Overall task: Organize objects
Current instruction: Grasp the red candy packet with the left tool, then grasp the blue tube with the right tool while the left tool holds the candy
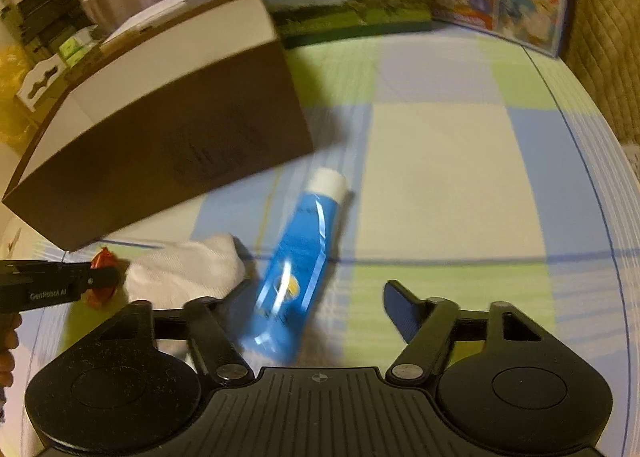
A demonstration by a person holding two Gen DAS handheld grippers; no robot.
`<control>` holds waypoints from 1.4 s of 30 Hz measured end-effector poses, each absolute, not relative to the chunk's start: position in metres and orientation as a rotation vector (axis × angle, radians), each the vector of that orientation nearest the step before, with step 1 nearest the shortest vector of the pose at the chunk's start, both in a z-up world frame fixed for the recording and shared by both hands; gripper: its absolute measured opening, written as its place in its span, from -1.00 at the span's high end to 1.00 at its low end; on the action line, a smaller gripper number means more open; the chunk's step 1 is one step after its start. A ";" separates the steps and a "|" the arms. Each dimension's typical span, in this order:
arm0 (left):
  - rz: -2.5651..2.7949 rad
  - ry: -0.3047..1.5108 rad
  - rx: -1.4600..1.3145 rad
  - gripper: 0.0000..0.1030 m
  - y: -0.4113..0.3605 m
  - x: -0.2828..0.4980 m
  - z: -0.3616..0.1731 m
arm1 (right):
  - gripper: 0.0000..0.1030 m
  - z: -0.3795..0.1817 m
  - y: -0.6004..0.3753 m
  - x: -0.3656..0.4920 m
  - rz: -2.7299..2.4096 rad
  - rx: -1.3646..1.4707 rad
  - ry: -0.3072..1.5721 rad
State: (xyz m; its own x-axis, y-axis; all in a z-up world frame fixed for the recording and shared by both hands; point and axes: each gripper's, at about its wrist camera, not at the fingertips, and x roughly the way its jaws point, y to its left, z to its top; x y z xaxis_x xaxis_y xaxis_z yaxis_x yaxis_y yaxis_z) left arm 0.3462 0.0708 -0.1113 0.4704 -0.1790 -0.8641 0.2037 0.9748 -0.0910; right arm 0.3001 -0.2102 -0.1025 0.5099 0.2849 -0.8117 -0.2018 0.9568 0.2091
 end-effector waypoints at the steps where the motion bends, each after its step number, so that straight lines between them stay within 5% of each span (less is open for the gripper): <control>1: -0.220 1.056 0.022 0.53 0.074 0.346 -0.111 | -0.08 -0.104 -0.206 0.304 0.299 0.087 0.987; 24: -0.131 1.071 0.002 0.53 0.099 0.334 -0.108 | 0.31 -0.136 -0.173 0.338 0.287 -0.138 0.967; 42: -0.158 1.116 -0.015 0.53 0.081 0.285 -0.106 | 0.33 -0.138 -0.207 0.235 0.529 -0.245 1.010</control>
State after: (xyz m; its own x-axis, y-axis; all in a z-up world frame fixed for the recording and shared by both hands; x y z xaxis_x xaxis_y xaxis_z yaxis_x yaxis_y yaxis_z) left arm 0.2846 0.0805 -0.1056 0.4297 -0.1341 -0.8930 0.1188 0.9887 -0.0913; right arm 0.2345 -0.2071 -0.1382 0.4206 0.3067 -0.8538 -0.5276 0.8483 0.0448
